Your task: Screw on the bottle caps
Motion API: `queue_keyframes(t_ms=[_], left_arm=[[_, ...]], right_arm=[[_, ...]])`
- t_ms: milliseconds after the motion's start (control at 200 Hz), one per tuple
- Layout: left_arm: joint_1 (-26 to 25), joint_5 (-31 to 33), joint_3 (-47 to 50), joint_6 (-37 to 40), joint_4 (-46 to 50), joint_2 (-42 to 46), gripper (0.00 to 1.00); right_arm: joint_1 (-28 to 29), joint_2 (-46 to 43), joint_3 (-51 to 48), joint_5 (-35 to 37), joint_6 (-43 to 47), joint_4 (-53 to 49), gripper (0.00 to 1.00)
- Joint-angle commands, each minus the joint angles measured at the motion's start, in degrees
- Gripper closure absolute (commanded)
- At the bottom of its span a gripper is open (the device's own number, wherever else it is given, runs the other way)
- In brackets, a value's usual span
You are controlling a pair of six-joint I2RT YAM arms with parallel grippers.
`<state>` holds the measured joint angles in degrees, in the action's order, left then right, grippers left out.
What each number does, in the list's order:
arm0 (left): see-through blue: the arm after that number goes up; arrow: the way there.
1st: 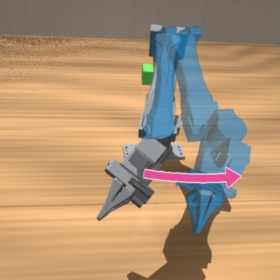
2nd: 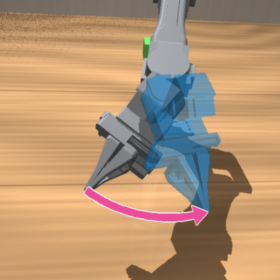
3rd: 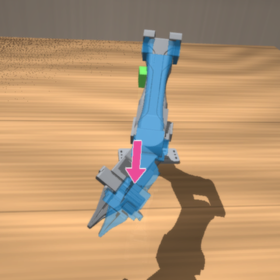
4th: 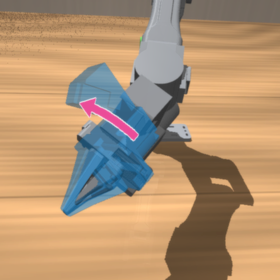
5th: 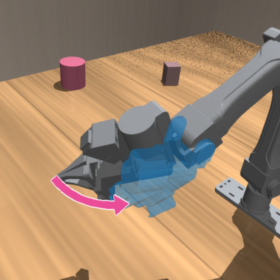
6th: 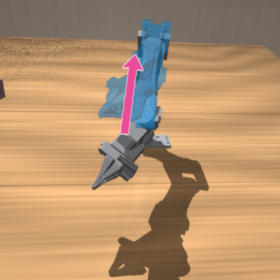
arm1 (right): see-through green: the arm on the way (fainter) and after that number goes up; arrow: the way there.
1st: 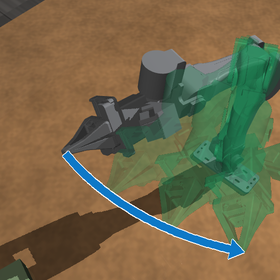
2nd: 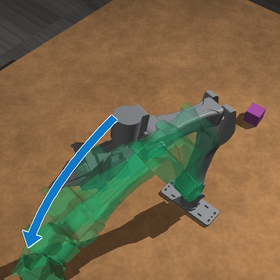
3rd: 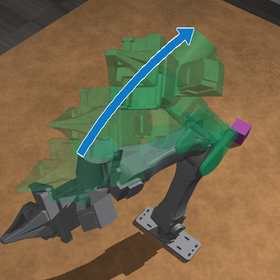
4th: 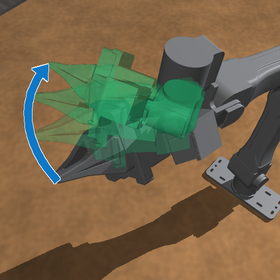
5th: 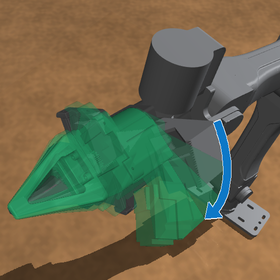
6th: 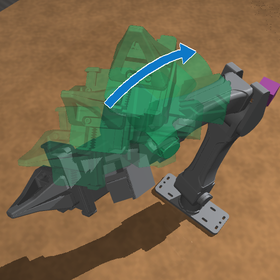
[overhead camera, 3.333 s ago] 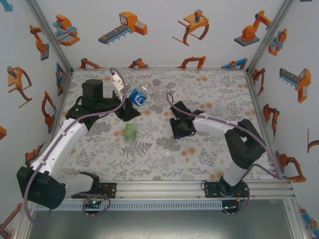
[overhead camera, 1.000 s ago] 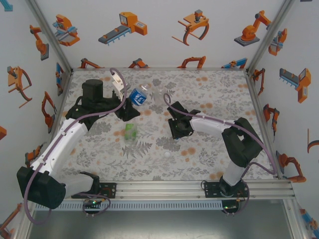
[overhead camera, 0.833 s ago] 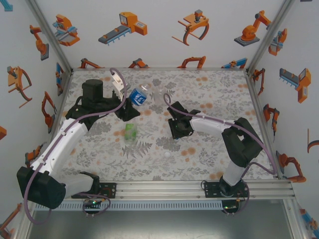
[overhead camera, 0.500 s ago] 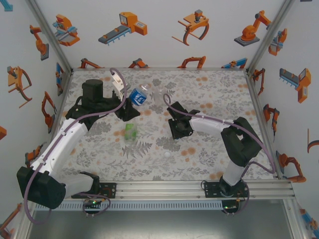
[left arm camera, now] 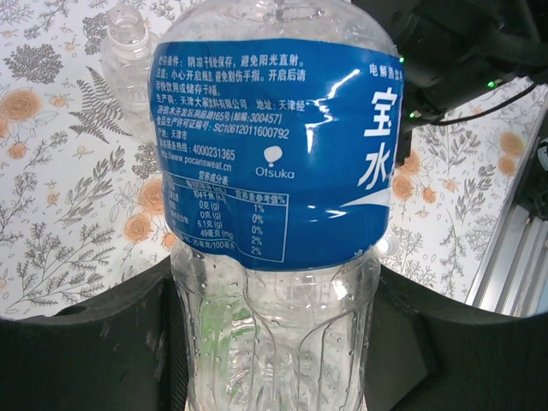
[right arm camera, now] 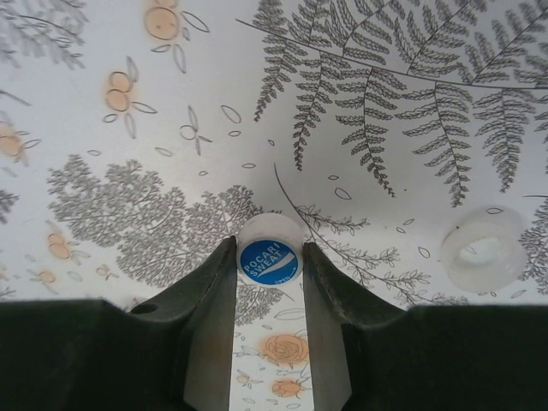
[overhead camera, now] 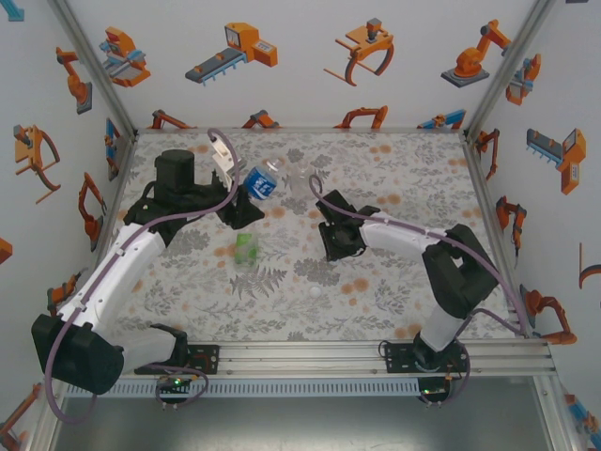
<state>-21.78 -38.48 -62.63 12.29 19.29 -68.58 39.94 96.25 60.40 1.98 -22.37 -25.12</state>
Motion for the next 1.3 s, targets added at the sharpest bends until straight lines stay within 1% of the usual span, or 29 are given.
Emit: queue_keyframes(t_ms=[0, 35, 245, 391, 531, 631, 696, 771, 896, 1031, 1106, 1187, 1297], left_arm=[[-0.85, -0.52, 1.13, 3.69, 0.24, 1.56, 0.99], [-0.97, -0.6, 1.27, 4.09, 0.23, 1.76, 1.0], [-2.41, -3.42, 2.62, 9.92, -0.33, 2.88, 1.0], [-3.31, -6.13, 3.03, 13.11, -0.37, 3.02, 1.0], [-5.29, -8.56, 4.45, 21.43, 0.51, 4.7, 1.0], [-6.22, -9.7, 5.18, 28.05, 2.5, 5.82, 1.0], [-6.56, -9.77, 4.85, 31.29, 4.75, 5.91, 1.0], [-7.02, -9.82, 4.16, 33.25, 6.87, 5.56, 1.0], [-8.27, -9.63, 3.05, 36.01, 9.74, 4.55, 1.0], [-9.9, -7.58, 2.69, 37.46, 10.26, 4.05, 1.0], [-10.59, -6.74, 2.94, 38.57, 10.51, 4.3, 1.0], [-10.9, -6.53, 3.28, 41.7, 11.79, 4.91, 1.0], [-11.09, -7.02, 4.64, 44.64, 11.79, 5.82, 1.0]], right_arm=[[-0.08, -4.93, 1.1, -2.61, 2.85, -0.95, 0.84], [-0.36, -6.39, 1.18, -3.61, 3.71, -0.98, 0.84], [-1.7, -17.0, 2.38, -7.87, 9.9, -1.24, 0.85], [-2.0, -24.48, 3.45, -11.66, 16.68, -1.33, 0.87], [-2.06, -30.85, 4.17, -15.36, 22.02, -0.87, 0.89], [-1.98, -34.55, 4.55, -16.59, 23.4, -0.33, 0.9], [-2.0, -37.0, 3.84, -20.02, 25.0, 1.29, 0.91], [-1.98, -39.66, 2.52, -24.22, 26.41, 4.16, 0.92], [-1.97, -42.13, 0.86, -31.44, 29.92, 7.87, 0.94], [-1.97, -42.72, 0.78, -39.61, 35.1, 8.86, 1.0], [-1.97, -43.11, 1.24, -42.11, 37.51, 8.16, 1.0], [-1.98, -43.88, 1.0, -44.52, 40.74, 7.38, 1.0], [-1.96, -44.8, -0.75, -46.84, 42.52, 9.72, 1.0]])
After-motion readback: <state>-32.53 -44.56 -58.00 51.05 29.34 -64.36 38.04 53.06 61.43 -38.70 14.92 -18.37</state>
